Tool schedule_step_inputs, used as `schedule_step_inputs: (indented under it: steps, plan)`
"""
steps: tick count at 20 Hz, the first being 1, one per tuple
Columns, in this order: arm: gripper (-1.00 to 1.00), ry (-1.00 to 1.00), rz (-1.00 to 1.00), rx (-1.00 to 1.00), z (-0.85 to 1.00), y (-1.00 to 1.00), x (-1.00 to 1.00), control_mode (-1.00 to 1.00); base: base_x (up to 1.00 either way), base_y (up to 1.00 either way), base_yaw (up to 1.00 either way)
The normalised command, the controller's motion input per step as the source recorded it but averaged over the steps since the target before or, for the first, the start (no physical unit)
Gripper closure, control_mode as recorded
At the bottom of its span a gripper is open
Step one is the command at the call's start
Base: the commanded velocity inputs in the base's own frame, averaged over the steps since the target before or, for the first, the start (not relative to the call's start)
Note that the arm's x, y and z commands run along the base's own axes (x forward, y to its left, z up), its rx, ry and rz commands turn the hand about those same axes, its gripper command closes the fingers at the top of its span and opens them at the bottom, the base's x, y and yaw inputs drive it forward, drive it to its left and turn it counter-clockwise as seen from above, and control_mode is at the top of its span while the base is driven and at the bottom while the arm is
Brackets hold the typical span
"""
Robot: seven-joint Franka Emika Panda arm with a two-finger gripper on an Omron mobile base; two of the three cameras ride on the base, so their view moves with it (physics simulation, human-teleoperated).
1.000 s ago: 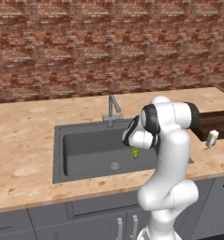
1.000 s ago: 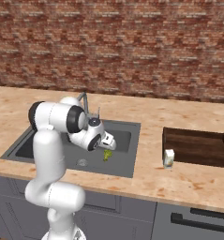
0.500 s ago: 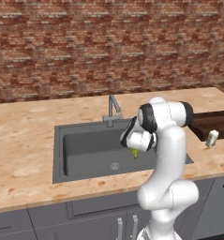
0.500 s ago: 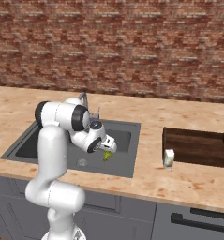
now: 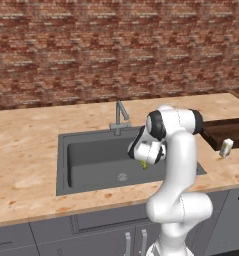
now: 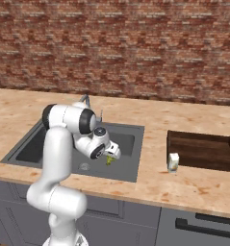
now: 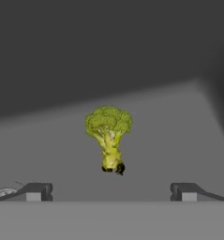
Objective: Pick up all produce items and place them in the sink. Turn on the sink faucet to wash them. Then turn the sink off and put them in the tray.
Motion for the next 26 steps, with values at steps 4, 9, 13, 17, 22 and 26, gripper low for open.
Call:
schedule_step_inputs:
  steps: [4, 9, 13, 17, 22, 26]
  plan:
    - [-1.00, 0.00, 0.00, 0.00, -0.23, -0.01, 0.06, -1.00, 0.00, 0.00, 0.00]
    - [-1.00, 0.00, 0.00, 0.00, -0.23, 0.00, 0.09, -1.00, 0.00, 0.00, 0.00]
    - [-1.00, 0.00, 0.00, 0.00, -0.23, 0.00, 0.10, -1.00, 0.00, 0.00, 0.00]
    - [-1.00, 0.00, 0.00, 0.00, -0.22, 0.00, 0.13, -1.00, 0.00, 0.00, 0.00]
    - [-1.00, 0.00, 0.00, 0.00, -0.20, 0.00, 0.17, -1.00, 0.00, 0.00, 0.00]
    - [-1.00, 0.00, 0.00, 0.00, -0.15, 0.00, 0.23, -1.00, 0.00, 0.00, 0.00]
